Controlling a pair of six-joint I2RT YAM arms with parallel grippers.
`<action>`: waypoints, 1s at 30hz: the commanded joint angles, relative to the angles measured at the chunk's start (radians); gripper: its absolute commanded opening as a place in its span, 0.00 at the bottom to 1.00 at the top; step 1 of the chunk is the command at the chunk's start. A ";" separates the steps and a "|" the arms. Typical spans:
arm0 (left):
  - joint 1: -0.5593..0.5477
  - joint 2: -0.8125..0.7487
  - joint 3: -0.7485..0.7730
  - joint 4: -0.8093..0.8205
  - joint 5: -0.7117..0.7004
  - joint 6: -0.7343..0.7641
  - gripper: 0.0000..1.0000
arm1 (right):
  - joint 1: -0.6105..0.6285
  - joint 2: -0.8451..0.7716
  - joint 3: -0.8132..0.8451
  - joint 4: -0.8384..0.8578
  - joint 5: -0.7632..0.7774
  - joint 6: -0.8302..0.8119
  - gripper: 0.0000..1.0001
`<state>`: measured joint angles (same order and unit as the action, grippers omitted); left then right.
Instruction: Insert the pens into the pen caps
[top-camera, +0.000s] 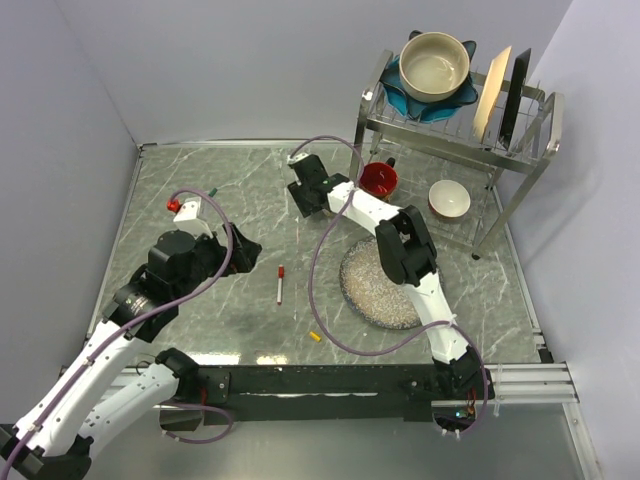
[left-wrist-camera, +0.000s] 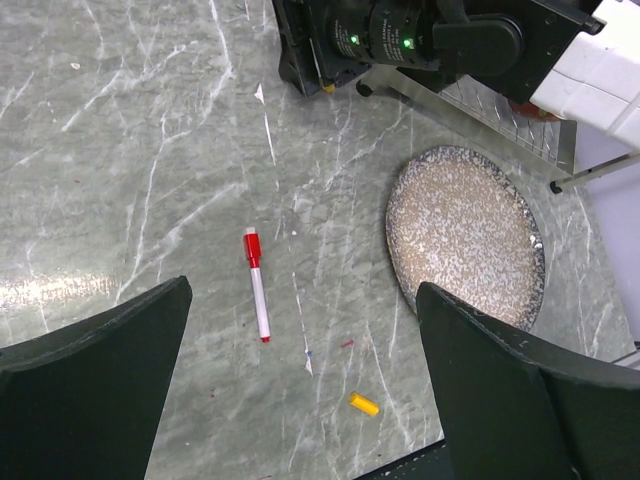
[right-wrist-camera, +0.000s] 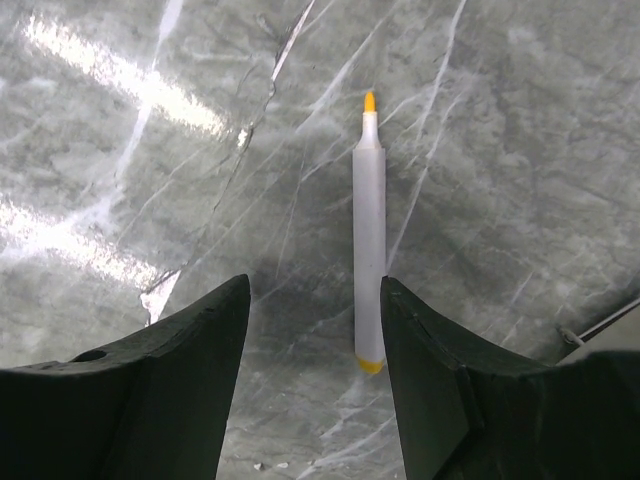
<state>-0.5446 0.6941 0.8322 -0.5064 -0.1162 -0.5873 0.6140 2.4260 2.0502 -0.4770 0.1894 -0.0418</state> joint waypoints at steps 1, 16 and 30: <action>-0.005 -0.022 -0.007 0.012 -0.020 0.011 0.99 | -0.034 -0.012 -0.007 -0.002 -0.047 0.036 0.62; -0.005 -0.051 -0.012 0.012 -0.048 0.007 0.99 | -0.037 -0.045 -0.045 -0.041 -0.096 0.025 0.44; -0.005 -0.057 -0.011 0.012 -0.051 0.007 0.99 | -0.034 -0.111 -0.110 -0.021 -0.105 0.066 0.42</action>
<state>-0.5446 0.6514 0.8227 -0.5068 -0.1551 -0.5877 0.5976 2.3753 1.9526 -0.4904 0.0849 -0.0303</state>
